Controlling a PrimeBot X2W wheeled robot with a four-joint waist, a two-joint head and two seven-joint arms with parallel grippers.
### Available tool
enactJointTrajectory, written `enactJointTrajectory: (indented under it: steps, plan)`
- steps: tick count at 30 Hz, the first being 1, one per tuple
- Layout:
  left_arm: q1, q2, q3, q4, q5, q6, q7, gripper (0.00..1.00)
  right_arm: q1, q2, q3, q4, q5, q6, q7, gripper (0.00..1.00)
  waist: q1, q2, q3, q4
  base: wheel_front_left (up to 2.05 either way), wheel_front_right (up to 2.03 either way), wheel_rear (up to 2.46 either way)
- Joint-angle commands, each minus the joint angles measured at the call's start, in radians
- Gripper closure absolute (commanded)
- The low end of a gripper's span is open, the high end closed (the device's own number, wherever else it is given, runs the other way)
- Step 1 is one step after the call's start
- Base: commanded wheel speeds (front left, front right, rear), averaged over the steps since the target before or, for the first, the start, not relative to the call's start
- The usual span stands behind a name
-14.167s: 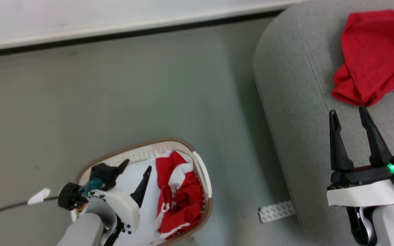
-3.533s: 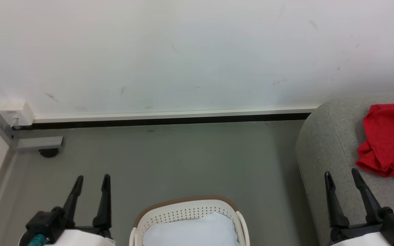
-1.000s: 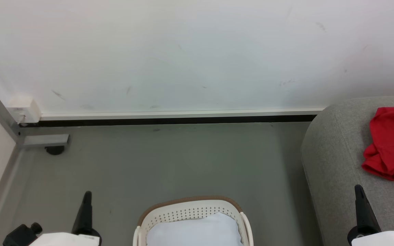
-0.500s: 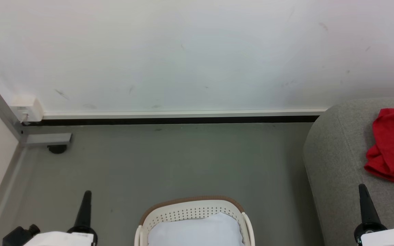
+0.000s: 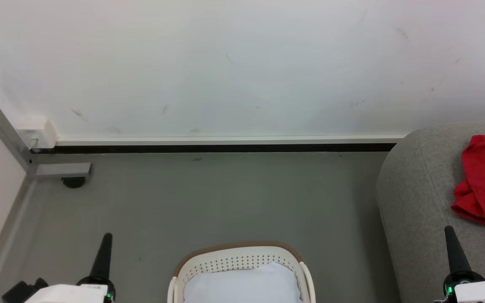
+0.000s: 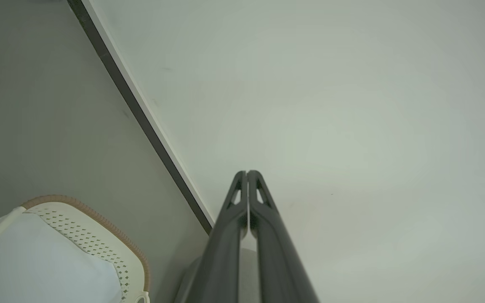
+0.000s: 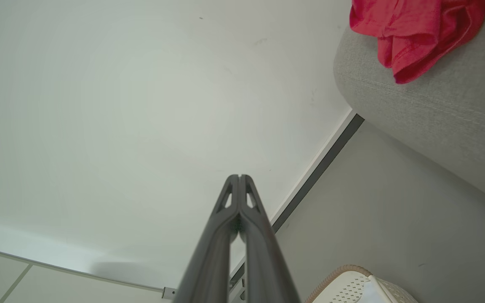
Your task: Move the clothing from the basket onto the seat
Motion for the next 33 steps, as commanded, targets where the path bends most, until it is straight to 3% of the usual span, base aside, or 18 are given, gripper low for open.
enactJointTrajectory:
  steps: [1, 33]
  plan:
    - [-0.019, 0.003, 0.005, -0.008, -0.019, -0.004, 0.005, 1.00, -0.019, -0.010, -0.006, -0.001, 0.020, -0.001, 0.003, 1.00, 0.0000, 0.0000, 0.000, 0.001, 0.00, 0.00, 0.00]
    - [-0.027, -0.002, 0.027, -0.008, -0.293, -0.006, 0.078, 1.00, -0.029, -0.005, -0.047, 0.012, 0.283, -0.002, 0.081, 1.00, 0.0000, 0.0000, -0.001, 0.023, 0.00, 0.00, 0.00]
